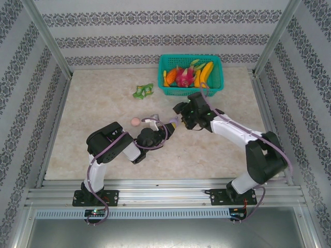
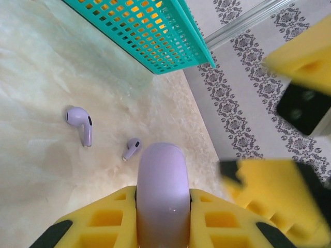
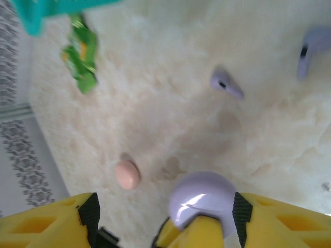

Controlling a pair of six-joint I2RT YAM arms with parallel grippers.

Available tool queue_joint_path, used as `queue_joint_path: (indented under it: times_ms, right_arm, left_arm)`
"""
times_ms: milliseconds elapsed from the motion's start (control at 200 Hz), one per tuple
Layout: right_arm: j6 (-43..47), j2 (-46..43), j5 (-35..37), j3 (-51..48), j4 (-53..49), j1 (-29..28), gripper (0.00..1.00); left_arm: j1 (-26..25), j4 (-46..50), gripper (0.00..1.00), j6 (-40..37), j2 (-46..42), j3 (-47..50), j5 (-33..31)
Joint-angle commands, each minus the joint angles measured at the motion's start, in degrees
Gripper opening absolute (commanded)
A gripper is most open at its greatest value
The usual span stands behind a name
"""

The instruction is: Insert wireless bluetooth earbuds into charging case

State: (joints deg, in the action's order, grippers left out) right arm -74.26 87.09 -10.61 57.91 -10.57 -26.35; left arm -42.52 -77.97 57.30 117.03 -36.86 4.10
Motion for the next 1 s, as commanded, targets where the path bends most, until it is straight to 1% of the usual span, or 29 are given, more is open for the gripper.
queue_joint_path:
  times_ms: [0, 125, 265, 350, 445, 654, 814, 994]
  right_arm:
    - [9.22, -4.59, -2.3, -2.37, -1.03, 2.78, 0.71]
    - [19.62, -9.28, -5.07, -7.41, 1.47, 5.68, 0.72]
    - [31.07, -16.44, -9.09, -15.07, 8.39, 7.41, 0.71]
    - [34.8, -20.2, -12.66, -19.64, 13.31, 7.71, 0.71]
    - [36.65, -22.64, -15.98, -23.14, 16.76, 7.78, 0.7]
    - [36.82, -23.48, -21.57, -27.51, 23.53, 7.54, 0.68]
    - [36.82, -22.21, -22.25, -27.68, 25.43, 6.91, 0.68]
    - [36.65, -19.68, -21.64, -27.03, 26.73, 5.75, 0.66]
  left_arm:
    - [0.82, 2.3, 0.11, 0.09, -3.87, 0.63, 5.18]
    - [3.06, 9.47, 0.09, -2.63, -7.59, -0.62, 14.99]
    - [5.58, 17.14, 0.09, -7.0, -11.29, -2.11, 25.73]
    - [6.85, 22.16, 0.08, -9.62, -13.27, -3.42, 31.14]
    - [7.95, 26.21, 0.07, -11.68, -15.21, -5.01, 35.78]
    - [8.93, 33.96, 0.07, -15.55, -18.96, -7.67, 39.43]
    - [8.9, 36.25, 0.07, -16.22, -19.34, -9.8, 40.65]
    - [8.95, 36.32, 0.07, -16.03, -19.25, -10.88, 41.1]
